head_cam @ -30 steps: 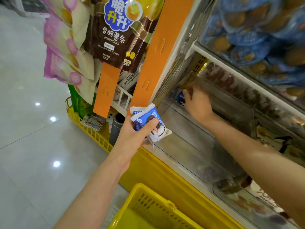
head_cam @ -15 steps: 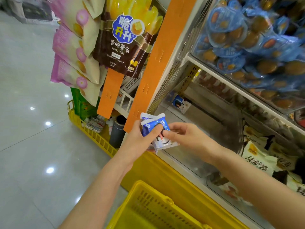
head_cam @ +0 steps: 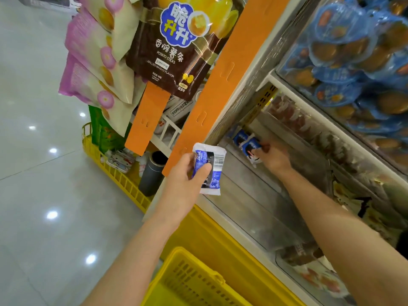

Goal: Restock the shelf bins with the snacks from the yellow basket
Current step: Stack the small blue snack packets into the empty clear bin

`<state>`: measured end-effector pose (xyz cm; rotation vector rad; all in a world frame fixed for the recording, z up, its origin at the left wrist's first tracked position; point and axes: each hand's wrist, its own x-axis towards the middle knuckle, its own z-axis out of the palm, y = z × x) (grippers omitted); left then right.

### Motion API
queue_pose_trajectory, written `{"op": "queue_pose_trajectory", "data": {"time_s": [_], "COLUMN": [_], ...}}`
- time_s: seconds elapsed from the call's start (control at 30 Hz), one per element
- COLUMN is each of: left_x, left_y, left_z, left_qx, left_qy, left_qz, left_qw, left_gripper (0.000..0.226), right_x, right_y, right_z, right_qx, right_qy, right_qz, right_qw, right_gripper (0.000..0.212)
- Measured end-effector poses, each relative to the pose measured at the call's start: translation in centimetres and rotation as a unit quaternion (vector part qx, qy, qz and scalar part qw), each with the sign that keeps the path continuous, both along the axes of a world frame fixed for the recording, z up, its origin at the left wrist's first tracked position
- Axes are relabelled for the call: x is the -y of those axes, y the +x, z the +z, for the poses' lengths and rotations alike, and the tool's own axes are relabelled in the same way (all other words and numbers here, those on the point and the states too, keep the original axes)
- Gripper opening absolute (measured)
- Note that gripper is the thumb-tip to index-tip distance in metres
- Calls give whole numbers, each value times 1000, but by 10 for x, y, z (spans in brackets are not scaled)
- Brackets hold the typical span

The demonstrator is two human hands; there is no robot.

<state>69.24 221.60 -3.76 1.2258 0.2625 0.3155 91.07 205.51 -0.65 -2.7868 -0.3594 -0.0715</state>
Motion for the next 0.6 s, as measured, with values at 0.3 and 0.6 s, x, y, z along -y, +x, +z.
{"op": "queue_pose_trajectory", "data": {"time_s": [0.3,0.6], "left_x": [-3,-6], "left_y": [14,14], "left_z": [-5,-6], "left_qx": [30,21], "left_qy": [-23,-27], "left_qz": [-8,-10], "left_qw": [999,999], "left_gripper": [16,12], "right_x": [-27,-26], "right_y": [43,48], "right_z": [-33,-33], "right_qx": [-2,65], "right_qy": [2,-91], "right_qz": [20,5], "right_qw": [1000,994], "right_gripper": [31,34]}}
